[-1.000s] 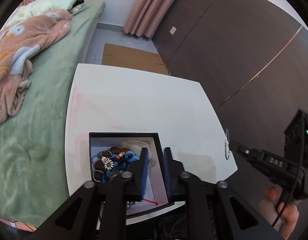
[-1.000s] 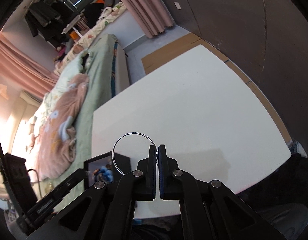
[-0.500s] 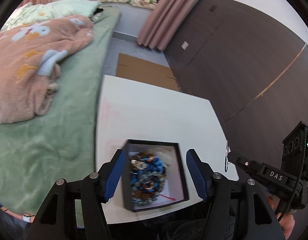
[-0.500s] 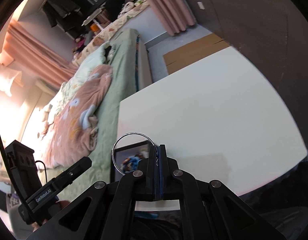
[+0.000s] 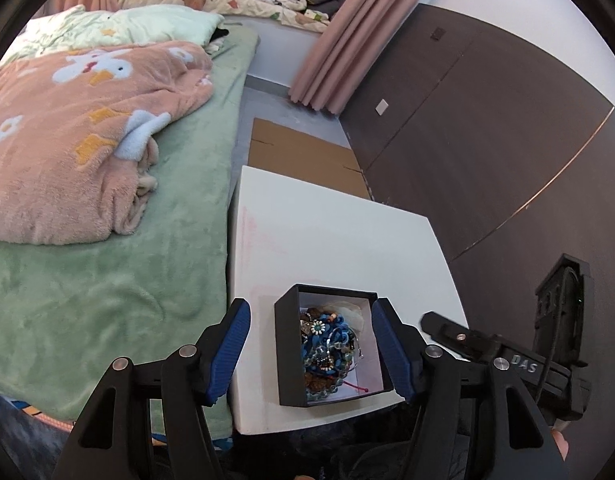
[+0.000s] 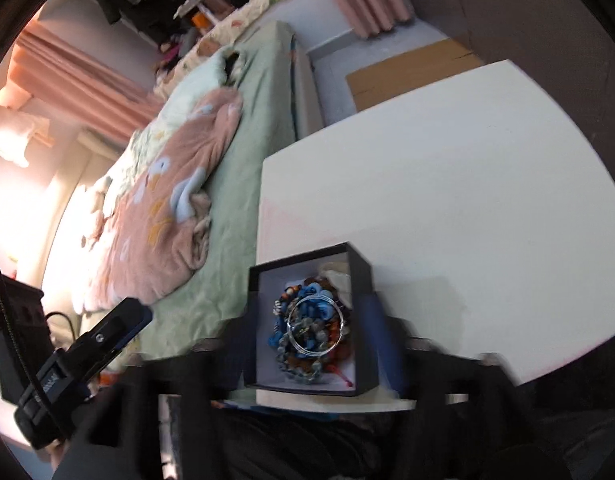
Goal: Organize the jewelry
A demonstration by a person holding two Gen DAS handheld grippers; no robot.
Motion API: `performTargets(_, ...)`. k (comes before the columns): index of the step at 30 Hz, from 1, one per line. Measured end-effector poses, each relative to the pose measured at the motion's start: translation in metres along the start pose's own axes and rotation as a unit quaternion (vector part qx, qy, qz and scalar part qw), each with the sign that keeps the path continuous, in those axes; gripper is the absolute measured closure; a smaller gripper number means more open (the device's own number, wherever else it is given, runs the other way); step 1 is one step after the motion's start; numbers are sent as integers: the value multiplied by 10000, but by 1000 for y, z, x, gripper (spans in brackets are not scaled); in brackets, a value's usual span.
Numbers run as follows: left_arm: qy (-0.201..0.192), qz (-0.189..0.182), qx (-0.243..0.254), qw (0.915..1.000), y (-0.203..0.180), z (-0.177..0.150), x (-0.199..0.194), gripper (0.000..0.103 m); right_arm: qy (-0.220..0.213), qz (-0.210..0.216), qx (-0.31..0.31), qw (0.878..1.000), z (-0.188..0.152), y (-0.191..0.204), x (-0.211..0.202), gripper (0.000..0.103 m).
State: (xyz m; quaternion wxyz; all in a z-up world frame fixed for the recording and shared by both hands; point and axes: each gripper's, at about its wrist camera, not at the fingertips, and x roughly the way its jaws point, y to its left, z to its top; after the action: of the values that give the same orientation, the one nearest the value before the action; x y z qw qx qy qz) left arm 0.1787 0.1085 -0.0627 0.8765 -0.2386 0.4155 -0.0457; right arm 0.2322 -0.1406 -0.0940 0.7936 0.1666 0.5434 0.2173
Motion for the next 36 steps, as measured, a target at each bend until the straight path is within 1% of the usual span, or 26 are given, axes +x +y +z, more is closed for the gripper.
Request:
performTargets(3,17,-23,22,10000,-6,-4,-1,39,-62,57,-7,10000,-3,-5,-12,39)
performTargets(6,19,-45,130,9999,-17,-8,-3,39,-165,-42,-11,9999,-8,-12,-27,38)
performTargets(7,3,-43,192,9998,-21,-9,-5,39,-177,-42,4,9998,-9,-15,-31,36)
performTargets(10,-94,18,265,9996,-31,-14,-13,37,-196,-17,34,9998,-16,-21,-42,24)
performTargets(13,-199,14,317,9993,-38,-19,-23,28,-248,-107,-41,9996,-26,-23,-53,23)
performTargets(14,-231,19,333,9992,-41,-21,-26,22,-219,-108,-36,9997,-29,-25,-55,22)
performTargets(15,-279,18,350,9990,-43,-24,-30,16,-202,-114,-30,9997,-31,-26,-57,18)
performTargets(16,-315,14,355,9989,-45,-26,-33,14,-216,-141,-50,9997,-35,-27,-61,12)
performTargets(17,-345,5,354,9988,-47,-29,-36,11,-268,-185,-90,9994,-38,-27,-65,9)
performTargets(19,-386,-20,347,9986,-51,-34,-43,8,-371,-248,-139,9989,-44,-27,-75,7)
performTargets(21,-412,-18,368,9985,-55,-39,-49,2,-449,-260,-137,9986,-48,-28,-85,6)
performTargets(22,-420,-21,390,9984,-57,-42,-52,1,-495,-273,-147,9983,-50,-29,-90,0)
performTargets(25,-471,-79,481,9977,-65,-49,-62,1,-681,-345,-266,9967,-58,-27,-108,0)
performTargets(32,-588,-73,877,9944,-89,-62,-89,1,-895,-449,-458,9939,-76,-22,-140,0)
performTargets(36,-661,-28,1149,9912,-102,-73,-105,1,-981,-435,-484,9930,-88,-23,-158,0)
